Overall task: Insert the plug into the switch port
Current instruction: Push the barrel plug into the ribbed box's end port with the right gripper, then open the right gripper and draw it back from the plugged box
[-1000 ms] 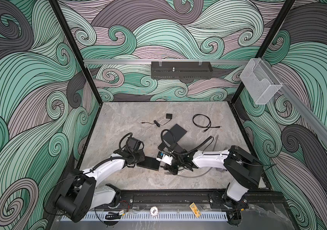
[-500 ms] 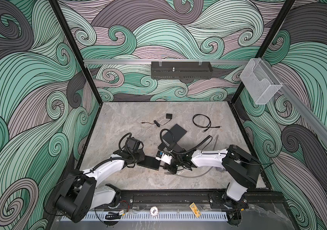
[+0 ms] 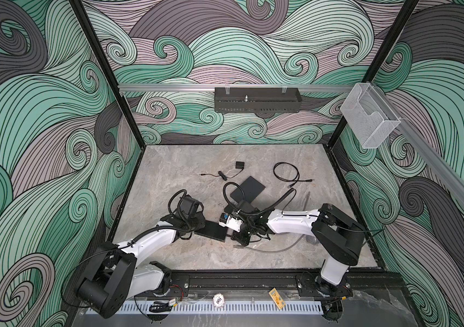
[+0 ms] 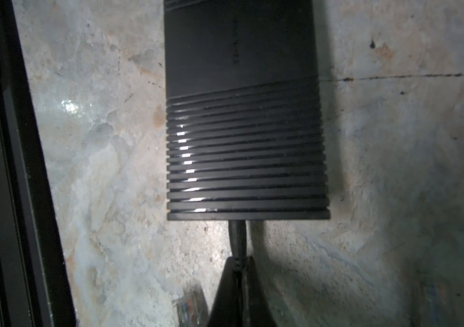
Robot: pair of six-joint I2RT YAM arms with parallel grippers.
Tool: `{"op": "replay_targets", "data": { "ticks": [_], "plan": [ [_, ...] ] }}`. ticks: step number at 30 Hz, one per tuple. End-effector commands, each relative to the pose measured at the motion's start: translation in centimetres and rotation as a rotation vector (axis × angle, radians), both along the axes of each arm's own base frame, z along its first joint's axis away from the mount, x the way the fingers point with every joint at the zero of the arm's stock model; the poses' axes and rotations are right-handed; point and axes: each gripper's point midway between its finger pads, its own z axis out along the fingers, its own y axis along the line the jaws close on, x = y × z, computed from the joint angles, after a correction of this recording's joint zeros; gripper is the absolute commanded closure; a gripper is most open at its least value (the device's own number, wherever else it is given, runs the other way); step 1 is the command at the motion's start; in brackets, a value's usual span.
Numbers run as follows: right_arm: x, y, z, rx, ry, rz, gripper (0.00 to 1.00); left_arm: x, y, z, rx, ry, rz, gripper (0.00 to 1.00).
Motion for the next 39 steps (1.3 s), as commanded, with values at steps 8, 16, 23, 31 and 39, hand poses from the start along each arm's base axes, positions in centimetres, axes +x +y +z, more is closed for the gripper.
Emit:
{"op": "replay_targets", "data": {
  "ticks": [8, 16, 23, 31, 39],
  "plan": [
    [3.4, 4.4, 3.2, 0.153, -0.142, -0.025, 1.00, -5.6, -1.9, -3.0, -0.046, 0.204, -0.104, 0.60],
    [2.7, 1.6, 2.8, 0.129, -0.182, -0.052, 0.85, -4.5, 0.0, -0.6, 0.079, 0.132, -0.114, 0.56],
    [1.4, -1.8, 4.4, 0.119, -0.215, -0.073, 0.59, -3.4, 1.5, 3.1, 0.128, 0.017, -0.083, 0.53],
    [6.3, -7.0, 7.4, 0.059, -0.186, -0.464, 0.41, -3.6, 1.7, 4.5, 0.100, -0.051, -0.078, 0.39],
    [8.4, -6.4, 4.7, -0.120, -0.101, -0.419, 0.46, -4.6, 0.3, 4.0, 0.000, -0.024, -0.106, 0.39]
  ]
}}
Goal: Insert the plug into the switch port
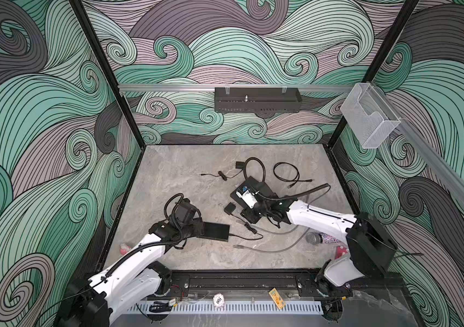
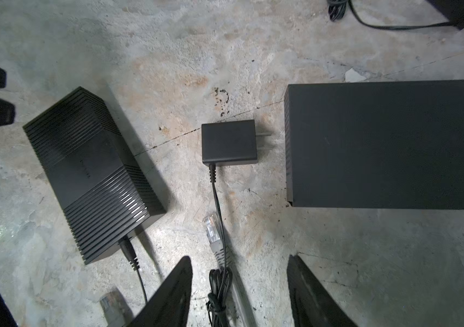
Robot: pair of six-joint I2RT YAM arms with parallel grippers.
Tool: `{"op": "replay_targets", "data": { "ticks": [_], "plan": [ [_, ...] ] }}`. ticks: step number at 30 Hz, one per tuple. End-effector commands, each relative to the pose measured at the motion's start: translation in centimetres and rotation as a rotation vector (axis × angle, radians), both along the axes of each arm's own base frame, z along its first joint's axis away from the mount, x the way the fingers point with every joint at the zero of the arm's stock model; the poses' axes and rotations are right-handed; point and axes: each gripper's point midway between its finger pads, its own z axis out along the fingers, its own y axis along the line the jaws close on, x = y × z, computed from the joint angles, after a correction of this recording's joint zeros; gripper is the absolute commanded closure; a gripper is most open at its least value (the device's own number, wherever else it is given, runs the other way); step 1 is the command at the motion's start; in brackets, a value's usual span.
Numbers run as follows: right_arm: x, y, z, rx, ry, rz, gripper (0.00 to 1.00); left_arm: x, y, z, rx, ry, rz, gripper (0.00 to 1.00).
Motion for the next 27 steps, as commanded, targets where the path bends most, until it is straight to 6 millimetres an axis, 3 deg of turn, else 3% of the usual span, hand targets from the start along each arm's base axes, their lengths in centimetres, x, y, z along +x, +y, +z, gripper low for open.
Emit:
{"op": "replay_targets", "data": {
  "ticks": [1, 6, 11, 21, 27],
  "plan": [
    [-1.0, -0.5, -2.4, -0.096, 0.093, 0.022, 0.46, -0.6, -0.8, 0.4, -0.056, 0.009, -0.022, 0.39],
    [-0.4, 1.7, -3.6, -0.098, 0.148, 0.048, 0.46, -0.8, -1.4, 1.9, -0.127, -0.023, -0.021, 0.38],
    [0.7, 4.5, -4.5, -0.076, 0.171, 0.054, 0.46, -1.1, -1.7, 5.2, -0.214, -0.094, -0.010, 0.38],
    [4.7, 12.9, -6.2, -0.072, 0.170, 0.104, 0.49, -3.7, 0.3, 13.1, -0.306, -0.293, -0.009, 0.36],
    [6.2, 18.8, -5.9, -0.020, 0.165, 0.163, 0.54, -5.6, 2.1, 15.6, -0.244, -0.332, -0.027, 0.36]
  ]
}}
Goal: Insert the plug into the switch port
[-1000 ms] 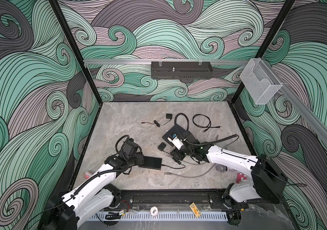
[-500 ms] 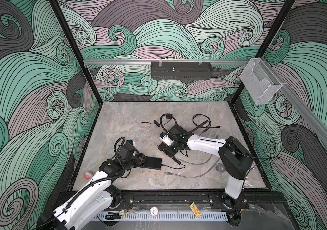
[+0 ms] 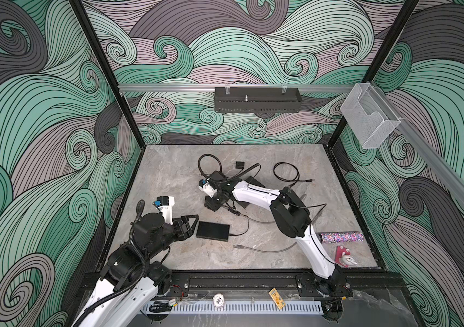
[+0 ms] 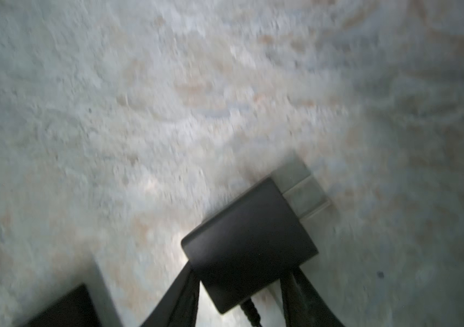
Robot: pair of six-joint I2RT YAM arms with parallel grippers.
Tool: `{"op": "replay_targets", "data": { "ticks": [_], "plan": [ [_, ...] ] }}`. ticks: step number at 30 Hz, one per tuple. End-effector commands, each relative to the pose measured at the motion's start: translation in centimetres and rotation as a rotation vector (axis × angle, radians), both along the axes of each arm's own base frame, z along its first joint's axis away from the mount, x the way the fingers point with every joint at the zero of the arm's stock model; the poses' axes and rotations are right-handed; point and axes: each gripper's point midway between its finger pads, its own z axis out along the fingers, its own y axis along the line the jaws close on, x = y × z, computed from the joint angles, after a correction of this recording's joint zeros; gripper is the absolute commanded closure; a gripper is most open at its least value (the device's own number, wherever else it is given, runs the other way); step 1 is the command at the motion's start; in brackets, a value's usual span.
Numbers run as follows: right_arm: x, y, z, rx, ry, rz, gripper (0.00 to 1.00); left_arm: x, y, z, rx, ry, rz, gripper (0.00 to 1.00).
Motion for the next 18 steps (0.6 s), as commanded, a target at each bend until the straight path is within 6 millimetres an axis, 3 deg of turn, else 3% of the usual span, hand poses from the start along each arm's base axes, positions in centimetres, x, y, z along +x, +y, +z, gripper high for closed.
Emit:
{"op": "replay_targets", "data": {
  "ticks": [1, 4, 7, 10, 12, 15, 17, 18],
  "plan": [
    [-1.0, 2.3, 0.2, 0.011, 0.041, 0.042, 0.54, -1.7, 1.8, -0.7, 0.094, 0.038, 0.009, 0.36],
    [-1.4, 5.3, 1.4, 0.073, 0.048, 0.079, 0.52, -2.0, 2.3, -0.3, 0.109, 0.020, 0.020, 0.35],
    [-2.5, 7.7, 3.2, 0.144, 0.047, 0.125, 0.45, -2.0, 2.4, -0.1, 0.117, 0.014, 0.018, 0.36],
    [-2.3, 7.4, 5.6, 0.168, 0.018, 0.116, 0.36, -1.9, 2.4, -0.2, 0.123, 0.022, 0.020, 0.35],
    [-1.9, 5.9, 7.2, 0.161, -0.016, 0.103, 0.34, -1.7, 2.4, -0.5, 0.125, 0.034, 0.025, 0.33],
    [-1.8, 1.9, 9.7, 0.153, -0.071, 0.068, 0.33, -1.5, 2.1, -1.1, 0.123, 0.055, 0.024, 0.32],
    [-2.3, -2.3, 10.3, 0.133, -0.080, 0.012, 0.33, -1.1, 1.6, -1.9, 0.122, 0.083, 0.018, 0.30],
    [-2.7, -4.2, 9.6, 0.110, -0.069, -0.020, 0.33, -0.9, 1.3, -2.4, 0.116, 0.099, 0.014, 0.29]
  ]
}}
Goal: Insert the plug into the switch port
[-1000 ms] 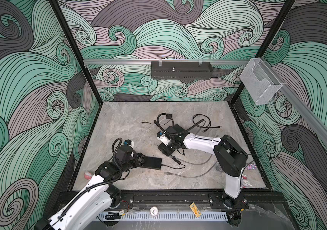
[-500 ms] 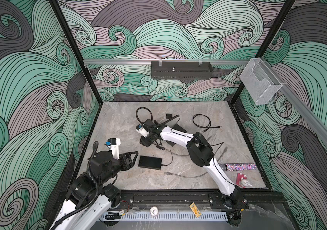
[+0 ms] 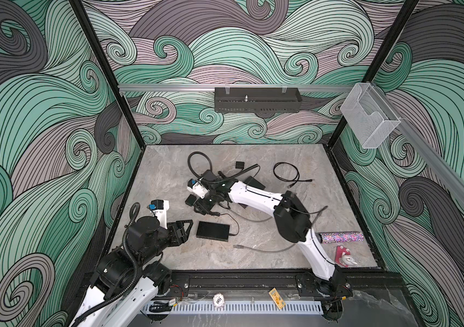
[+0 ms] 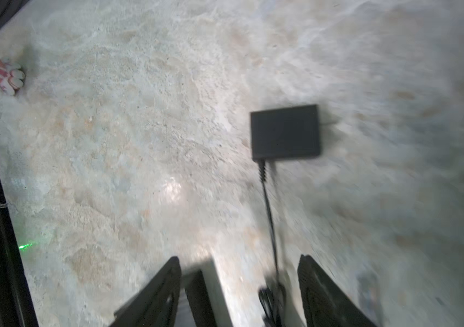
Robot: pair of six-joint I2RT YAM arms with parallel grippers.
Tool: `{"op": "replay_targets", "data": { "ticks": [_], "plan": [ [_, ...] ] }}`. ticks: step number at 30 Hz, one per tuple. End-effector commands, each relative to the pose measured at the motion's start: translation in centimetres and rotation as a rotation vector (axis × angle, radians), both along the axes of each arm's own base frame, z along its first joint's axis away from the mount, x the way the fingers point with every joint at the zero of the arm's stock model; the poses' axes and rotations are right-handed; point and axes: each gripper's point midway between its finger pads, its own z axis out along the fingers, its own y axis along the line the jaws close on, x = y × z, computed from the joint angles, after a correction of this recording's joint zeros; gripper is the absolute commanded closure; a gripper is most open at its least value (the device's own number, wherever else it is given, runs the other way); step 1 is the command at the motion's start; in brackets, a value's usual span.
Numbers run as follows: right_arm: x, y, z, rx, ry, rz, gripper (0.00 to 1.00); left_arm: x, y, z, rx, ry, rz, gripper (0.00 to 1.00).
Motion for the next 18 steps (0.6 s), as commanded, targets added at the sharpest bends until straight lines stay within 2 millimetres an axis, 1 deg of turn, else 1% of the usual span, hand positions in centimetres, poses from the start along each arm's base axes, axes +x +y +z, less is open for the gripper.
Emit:
{"op": "replay_targets", "data": {
  "ticks": [1, 2, 4, 5, 6, 7, 9, 11, 13, 16, 18],
  "plan": [
    [1.1, -6.0, 3.4, 0.017, -0.065, -0.130, 0.33, 0.6, -0.8, -2.0, 0.003, 0.072, -0.002, 0.29],
    [0.0, -8.3, 2.8, 0.004, -0.039, -0.186, 0.32, 0.9, -1.3, -2.9, -0.009, 0.095, -0.003, 0.29],
    [-1.8, -11.9, 2.2, 0.026, -0.020, -0.312, 0.31, 1.8, -2.1, -4.8, -0.036, 0.125, 0.006, 0.29],
    [-2.7, -13.0, 2.2, 0.072, 0.004, -0.386, 0.27, 2.3, -2.4, -5.9, -0.045, 0.137, 0.014, 0.29],
    [-3.7, -14.1, 1.5, 0.092, 0.045, -0.448, 0.24, 2.7, -2.6, -6.8, -0.052, 0.144, 0.023, 0.29],
    [-4.8, -14.6, 1.1, 0.127, 0.115, -0.504, 0.24, 3.2, -2.8, -7.8, -0.053, 0.150, 0.036, 0.30],
    [-6.9, -14.6, 0.7, 0.189, 0.228, -0.530, 0.24, 4.1, -2.9, -9.8, -0.044, 0.169, 0.058, 0.31],
    [-8.1, -14.1, 0.9, 0.271, 0.286, -0.540, 0.24, 4.9, -3.5, -11.7, -0.037, 0.187, 0.054, 0.31],
    [-8.7, -13.6, 1.0, 0.318, 0.325, -0.539, 0.25, 5.4, -4.1, -12.9, -0.029, 0.210, 0.041, 0.31],
    [-8.9, -12.2, 1.1, 0.360, 0.377, -0.505, 0.28, 5.8, -3.7, -14.5, 0.039, 0.262, 0.060, 0.31],
    [-8.9, -11.2, 1.1, 0.391, 0.423, -0.497, 0.29, 6.2, -3.8, -15.5, 0.061, 0.276, 0.057, 0.31]
  ]
}}
